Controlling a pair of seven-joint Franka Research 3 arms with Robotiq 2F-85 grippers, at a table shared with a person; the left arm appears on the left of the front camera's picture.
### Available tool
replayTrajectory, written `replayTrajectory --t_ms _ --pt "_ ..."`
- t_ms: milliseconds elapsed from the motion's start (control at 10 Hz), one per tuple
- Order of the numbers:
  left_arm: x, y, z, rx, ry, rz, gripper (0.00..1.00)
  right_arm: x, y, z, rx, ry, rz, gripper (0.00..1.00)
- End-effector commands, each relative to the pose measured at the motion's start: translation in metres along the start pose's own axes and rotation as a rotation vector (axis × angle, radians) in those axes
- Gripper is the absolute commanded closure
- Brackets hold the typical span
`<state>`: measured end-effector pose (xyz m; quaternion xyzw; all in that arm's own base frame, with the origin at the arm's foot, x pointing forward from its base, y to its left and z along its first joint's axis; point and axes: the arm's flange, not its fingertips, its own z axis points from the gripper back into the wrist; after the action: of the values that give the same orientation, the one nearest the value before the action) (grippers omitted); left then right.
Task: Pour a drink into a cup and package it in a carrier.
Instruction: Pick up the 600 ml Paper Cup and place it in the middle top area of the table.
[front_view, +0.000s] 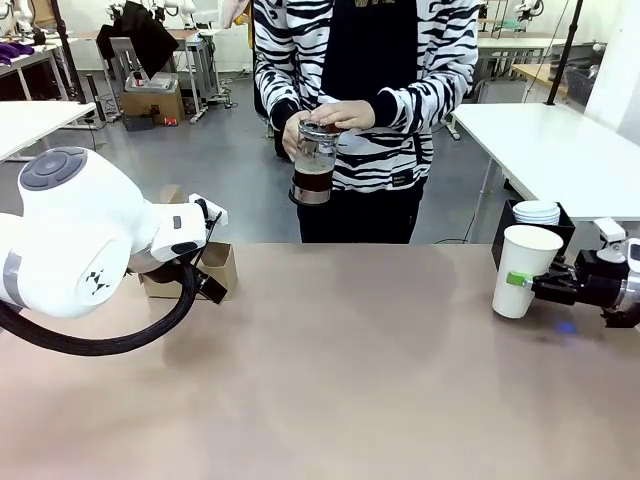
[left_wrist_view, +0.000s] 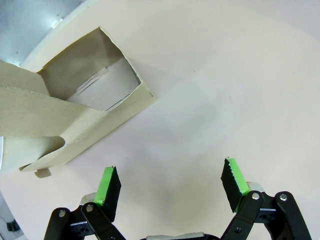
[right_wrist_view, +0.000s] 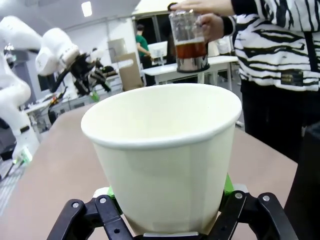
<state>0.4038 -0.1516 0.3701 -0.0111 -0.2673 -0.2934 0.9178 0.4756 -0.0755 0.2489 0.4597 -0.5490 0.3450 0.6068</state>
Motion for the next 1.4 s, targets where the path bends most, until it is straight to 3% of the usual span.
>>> replayTrajectory --t_ms 0,300,700,900,1300 --pt "0.000 0.000 0.000 -0.001 -0.001 0.000 0.00 0.044 0.011 -0.043 -0.080 0.000 -0.079 0.19" --pt "0.000 0.000 0.000 -0.001 -0.001 0.000 0.00 0.065 -0.012 -0.131 -0.063 0.025 -0.134 0.19" --pt "0.000 0.000 0.000 -0.001 -0.001 0.000 0.00 0.045 -0.049 -0.235 -0.101 0.042 -0.074 0.19" --pt "0.000 0.000 0.000 -0.001 -0.001 0.000 0.00 0.023 -0.062 -0.261 -0.118 0.021 -0.045 0.19" --pt "0.000 0.000 0.000 -0.001 -0.001 0.000 0.00 0.010 -0.067 -0.260 -0.095 0.027 -0.064 0.19"
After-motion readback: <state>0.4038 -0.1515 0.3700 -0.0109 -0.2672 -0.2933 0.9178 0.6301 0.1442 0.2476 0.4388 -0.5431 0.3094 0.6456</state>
